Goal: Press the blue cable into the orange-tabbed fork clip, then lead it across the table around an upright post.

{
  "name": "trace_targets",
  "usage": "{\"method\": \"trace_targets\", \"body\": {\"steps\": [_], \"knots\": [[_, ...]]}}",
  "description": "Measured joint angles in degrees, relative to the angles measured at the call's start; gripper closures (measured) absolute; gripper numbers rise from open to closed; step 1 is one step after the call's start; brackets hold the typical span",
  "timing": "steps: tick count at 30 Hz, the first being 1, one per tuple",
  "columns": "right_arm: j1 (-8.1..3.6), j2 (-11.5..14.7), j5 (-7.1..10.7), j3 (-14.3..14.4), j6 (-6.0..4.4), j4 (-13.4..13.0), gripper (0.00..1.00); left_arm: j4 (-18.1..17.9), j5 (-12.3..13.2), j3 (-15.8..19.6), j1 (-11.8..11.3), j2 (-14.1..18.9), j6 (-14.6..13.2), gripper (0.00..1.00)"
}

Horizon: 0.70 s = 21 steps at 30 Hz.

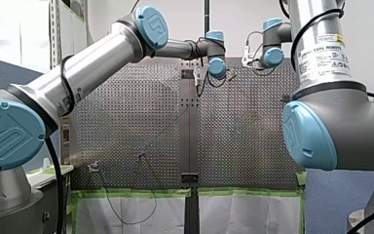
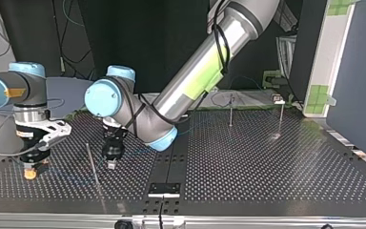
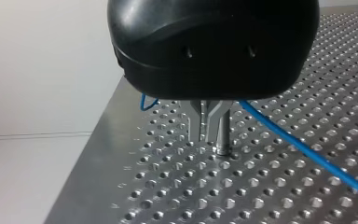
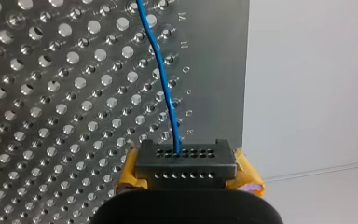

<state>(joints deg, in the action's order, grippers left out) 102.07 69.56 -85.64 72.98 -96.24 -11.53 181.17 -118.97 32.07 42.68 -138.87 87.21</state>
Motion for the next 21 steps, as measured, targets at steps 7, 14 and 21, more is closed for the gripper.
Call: {"method": "trace_targets", "body": {"steps": [7, 14, 21], "knots": [[-0.45, -1.5, 0.68, -0.8, -0.70, 0.0, 1.00, 1.2, -0.1, -2.1, -0.3, -2.4, 0.3, 1.00], [-0.77, -2.7, 0.64, -0.9, -0.83, 0.0, 1.00, 1.3, 0.1, -1.8, -0.9, -2.8, 0.7, 1.00], [-1.18, -2.9, 0.59, -0.8, -1.12, 0.1, 1.00, 0.8, 0.8, -0.5, -1.2, -2.8, 0.3, 1.00]]}}
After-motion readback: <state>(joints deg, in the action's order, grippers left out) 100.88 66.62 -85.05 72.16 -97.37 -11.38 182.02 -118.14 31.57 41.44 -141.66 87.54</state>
